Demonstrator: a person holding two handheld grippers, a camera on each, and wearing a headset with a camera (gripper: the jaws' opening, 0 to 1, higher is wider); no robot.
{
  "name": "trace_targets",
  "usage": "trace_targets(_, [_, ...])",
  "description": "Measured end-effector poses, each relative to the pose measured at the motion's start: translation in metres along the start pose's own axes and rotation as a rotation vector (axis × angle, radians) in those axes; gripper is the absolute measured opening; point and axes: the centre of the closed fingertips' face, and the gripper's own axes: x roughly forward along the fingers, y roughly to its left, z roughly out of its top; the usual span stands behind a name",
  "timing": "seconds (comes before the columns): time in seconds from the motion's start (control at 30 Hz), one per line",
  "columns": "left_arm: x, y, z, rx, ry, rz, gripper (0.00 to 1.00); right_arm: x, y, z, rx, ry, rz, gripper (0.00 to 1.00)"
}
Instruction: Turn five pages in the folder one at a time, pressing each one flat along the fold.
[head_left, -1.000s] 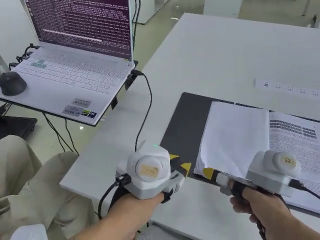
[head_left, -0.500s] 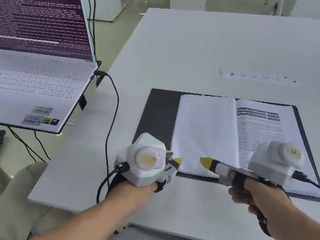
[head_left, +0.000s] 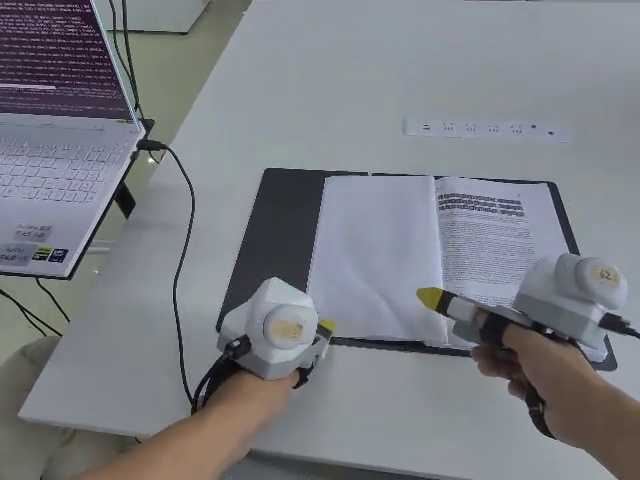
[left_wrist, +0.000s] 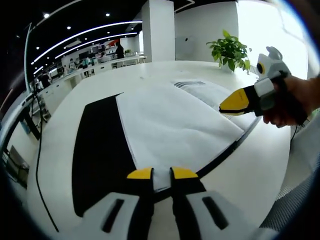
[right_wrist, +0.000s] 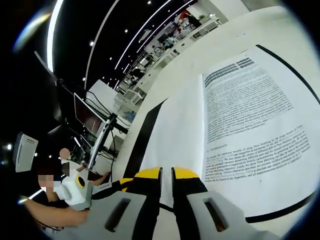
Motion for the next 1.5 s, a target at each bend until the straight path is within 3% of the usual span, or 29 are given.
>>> trace_targets(0.1, [0.000,-0.001,0.002,0.036,0.001,0.001,0.11,0.004,-0.006,0.005,0.010,0.004,0.001,0.05])
trace_targets(0.37, [0.001,0.002,0.001,0.026,0.002,0.007,0.11,0.012,-0.005,0.013,0.049,0.018,-0.002,0.02])
trace_targets(0.53, [0.002,0.003,0.000,0.027,-0.005,0.017,0.11,0.026,-0.024,0.031,0.074,0.020,-0.009,0.00])
trace_targets(0.73, [0.004,0.003,-0.001,0.033,-0.001,0.021,0.11,0.043,-0.039,0.056,0.147,-0.014,-0.005,0.00])
trace_targets(0.8, [0.004,0.003,-0.002,0.033,0.000,0.024,0.11,0.049,-0.043,0.063,0.203,-0.027,0.001,0.00])
trace_targets(1.13, [0.004,0.002,-0.002,0.024,-0.012,0.035,0.11,0.071,-0.051,0.092,0.302,-0.091,0.031,0.00])
trace_targets(1.5, [0.004,0.002,-0.001,0.020,-0.022,0.035,0.11,0.091,-0.063,0.121,0.346,-0.148,0.014,0.00])
